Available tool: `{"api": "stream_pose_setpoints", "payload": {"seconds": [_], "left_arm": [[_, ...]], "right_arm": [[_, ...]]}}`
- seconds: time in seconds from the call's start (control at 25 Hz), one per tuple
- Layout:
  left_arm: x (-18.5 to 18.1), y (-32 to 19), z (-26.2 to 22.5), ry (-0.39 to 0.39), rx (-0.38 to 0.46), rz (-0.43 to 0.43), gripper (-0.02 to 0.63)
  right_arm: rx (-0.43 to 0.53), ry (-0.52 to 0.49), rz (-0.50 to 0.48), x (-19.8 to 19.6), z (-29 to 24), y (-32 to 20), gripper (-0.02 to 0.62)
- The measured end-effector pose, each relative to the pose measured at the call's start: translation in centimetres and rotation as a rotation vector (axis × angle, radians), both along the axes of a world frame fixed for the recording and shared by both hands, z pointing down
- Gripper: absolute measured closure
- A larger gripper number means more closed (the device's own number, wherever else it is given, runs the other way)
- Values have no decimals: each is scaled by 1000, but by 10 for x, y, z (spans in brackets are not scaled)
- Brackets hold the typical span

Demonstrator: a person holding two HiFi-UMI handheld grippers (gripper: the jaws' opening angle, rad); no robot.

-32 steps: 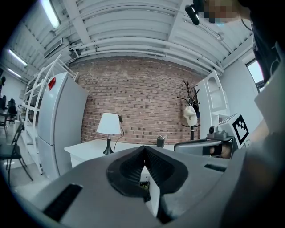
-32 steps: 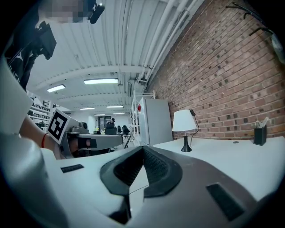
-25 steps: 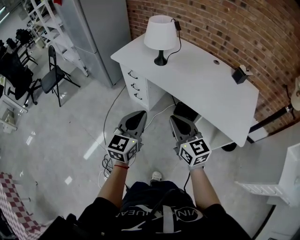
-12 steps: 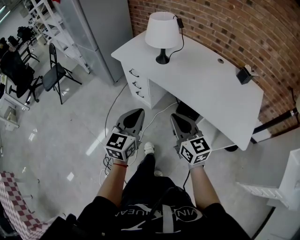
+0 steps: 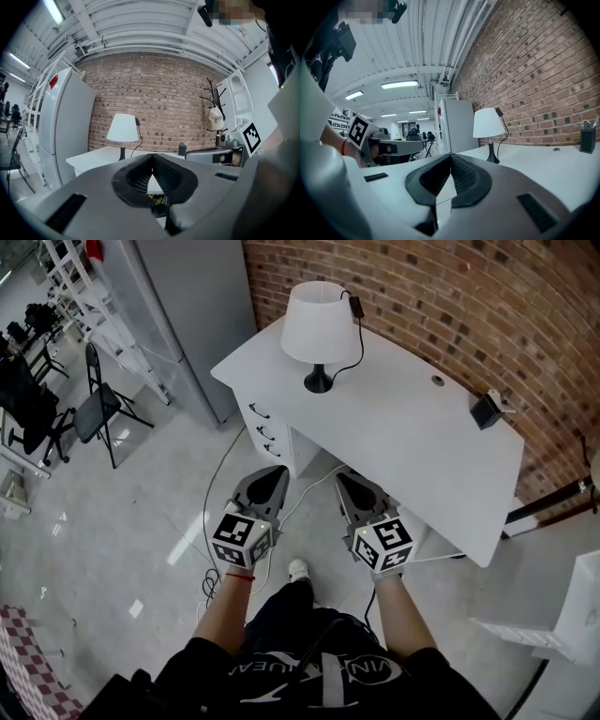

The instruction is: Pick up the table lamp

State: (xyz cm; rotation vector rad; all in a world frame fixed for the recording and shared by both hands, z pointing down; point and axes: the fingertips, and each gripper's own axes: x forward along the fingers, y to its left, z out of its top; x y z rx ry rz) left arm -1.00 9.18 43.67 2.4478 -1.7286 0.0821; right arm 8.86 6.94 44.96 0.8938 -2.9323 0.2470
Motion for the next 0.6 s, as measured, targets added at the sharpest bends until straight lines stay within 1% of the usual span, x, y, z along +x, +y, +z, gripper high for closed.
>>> {"api": "stream_pose_setpoints", "payload": {"seconds": [0.08, 0.2, 0.44, 0.6], "left_arm": [[-5, -16, 2, 7, -9, 6, 600], [-12, -41, -1, 10, 1, 21, 600], [-23, -87, 4, 19, -8, 61, 600], [-27, -112, 8, 52, -14, 88, 600]], "right_arm": [[0, 7, -3, -8, 0, -14, 594], [6, 14, -1, -21, -2, -37, 594], [-2, 32, 22, -38, 1, -77, 594], [-15, 45, 46, -44, 8, -100, 594]]}}
